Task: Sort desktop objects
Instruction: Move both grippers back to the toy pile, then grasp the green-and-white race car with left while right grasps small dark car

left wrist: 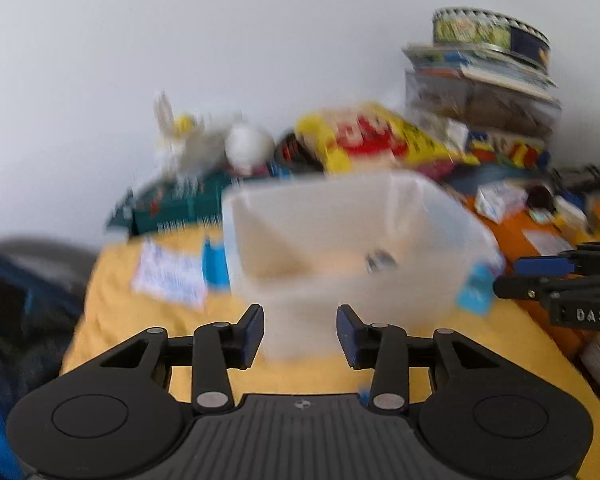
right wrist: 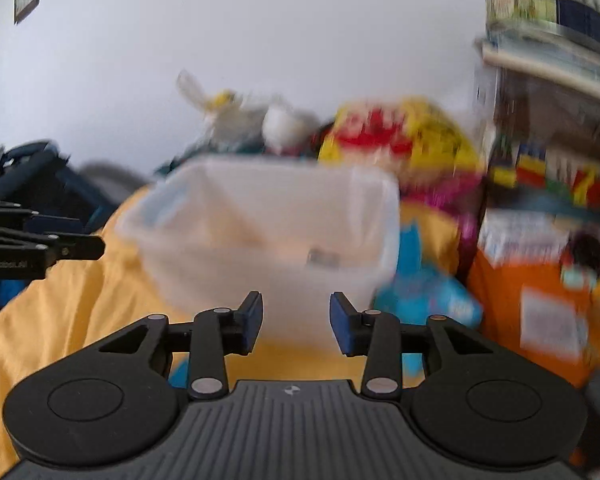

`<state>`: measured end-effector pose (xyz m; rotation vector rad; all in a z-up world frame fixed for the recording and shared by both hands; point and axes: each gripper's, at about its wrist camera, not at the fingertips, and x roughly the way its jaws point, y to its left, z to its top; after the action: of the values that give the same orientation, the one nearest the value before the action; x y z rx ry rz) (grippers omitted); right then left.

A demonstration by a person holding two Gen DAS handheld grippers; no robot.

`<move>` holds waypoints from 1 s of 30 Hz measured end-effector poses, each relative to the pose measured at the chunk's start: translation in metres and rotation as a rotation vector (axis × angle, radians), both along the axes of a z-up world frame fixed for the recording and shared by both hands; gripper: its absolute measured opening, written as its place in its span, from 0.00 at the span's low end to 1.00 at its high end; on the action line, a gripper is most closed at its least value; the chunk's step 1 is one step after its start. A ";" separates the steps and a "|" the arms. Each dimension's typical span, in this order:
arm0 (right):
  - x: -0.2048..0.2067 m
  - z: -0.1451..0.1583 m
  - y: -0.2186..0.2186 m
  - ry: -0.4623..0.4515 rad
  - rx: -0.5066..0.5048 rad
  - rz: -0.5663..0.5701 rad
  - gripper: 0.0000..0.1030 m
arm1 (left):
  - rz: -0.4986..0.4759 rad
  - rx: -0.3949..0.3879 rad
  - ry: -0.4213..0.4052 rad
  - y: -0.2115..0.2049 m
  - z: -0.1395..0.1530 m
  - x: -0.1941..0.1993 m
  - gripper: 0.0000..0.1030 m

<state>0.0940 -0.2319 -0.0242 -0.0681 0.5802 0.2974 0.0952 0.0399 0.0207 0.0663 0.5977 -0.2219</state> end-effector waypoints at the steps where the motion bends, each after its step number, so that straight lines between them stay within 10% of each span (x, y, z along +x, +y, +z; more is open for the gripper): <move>1: -0.008 -0.007 0.000 0.018 -0.002 0.010 0.40 | -0.003 -0.002 0.022 0.001 -0.008 -0.008 0.43; 8: -0.054 -0.039 0.003 0.147 -0.020 0.038 0.33 | -0.042 -0.023 0.177 -0.014 -0.063 -0.067 0.43; 17: -0.096 -0.009 -0.007 0.104 0.124 0.059 0.32 | 0.066 -0.243 0.291 -0.007 -0.086 -0.028 0.42; 26: -0.111 -0.014 -0.012 0.127 0.138 0.035 0.32 | 0.022 -0.255 0.399 -0.029 -0.107 0.004 0.38; 30: -0.107 -0.020 -0.016 0.138 0.135 0.012 0.32 | -0.034 -0.137 0.372 -0.047 -0.109 -0.004 0.27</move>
<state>-0.0129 -0.2475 -0.0441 0.0803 0.6952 0.3542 0.0908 -0.0066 -0.0887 -0.1002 0.9504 -0.3112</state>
